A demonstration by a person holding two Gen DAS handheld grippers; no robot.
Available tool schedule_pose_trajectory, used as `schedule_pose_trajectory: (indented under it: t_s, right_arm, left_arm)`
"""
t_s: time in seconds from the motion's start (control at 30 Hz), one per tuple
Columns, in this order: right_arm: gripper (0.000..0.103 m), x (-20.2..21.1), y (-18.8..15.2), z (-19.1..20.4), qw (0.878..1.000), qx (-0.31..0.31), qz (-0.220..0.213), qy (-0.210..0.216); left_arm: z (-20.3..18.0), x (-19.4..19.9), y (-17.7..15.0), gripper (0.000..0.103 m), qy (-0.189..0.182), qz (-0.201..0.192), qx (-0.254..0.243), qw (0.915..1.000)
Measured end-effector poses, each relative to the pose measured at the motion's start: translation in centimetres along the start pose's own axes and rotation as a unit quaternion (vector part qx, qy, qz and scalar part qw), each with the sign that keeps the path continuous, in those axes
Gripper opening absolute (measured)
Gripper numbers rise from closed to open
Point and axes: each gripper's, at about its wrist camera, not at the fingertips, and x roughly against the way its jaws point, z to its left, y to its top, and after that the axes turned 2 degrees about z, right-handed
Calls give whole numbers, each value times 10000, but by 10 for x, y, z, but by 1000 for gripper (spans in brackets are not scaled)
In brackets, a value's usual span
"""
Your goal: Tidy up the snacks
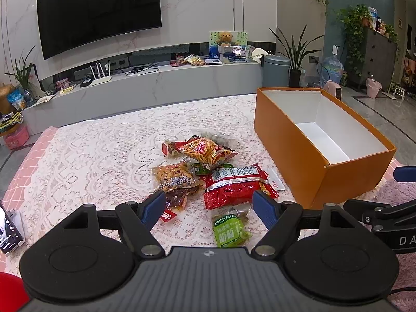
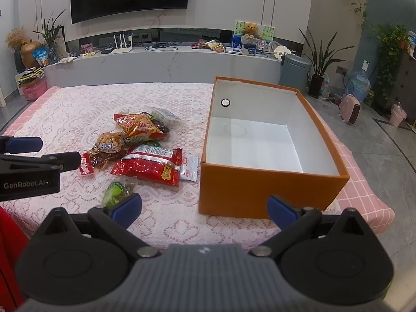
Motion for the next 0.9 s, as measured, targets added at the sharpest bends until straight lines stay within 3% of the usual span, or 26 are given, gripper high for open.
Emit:
schedule_pose_trajectory:
  t_s: [0.9]
  right_arm:
    - [100,-4,-2,-4,9998,-150,43,-89]
  left_arm:
    - [2,1,-2,89,41,6,13,10000]
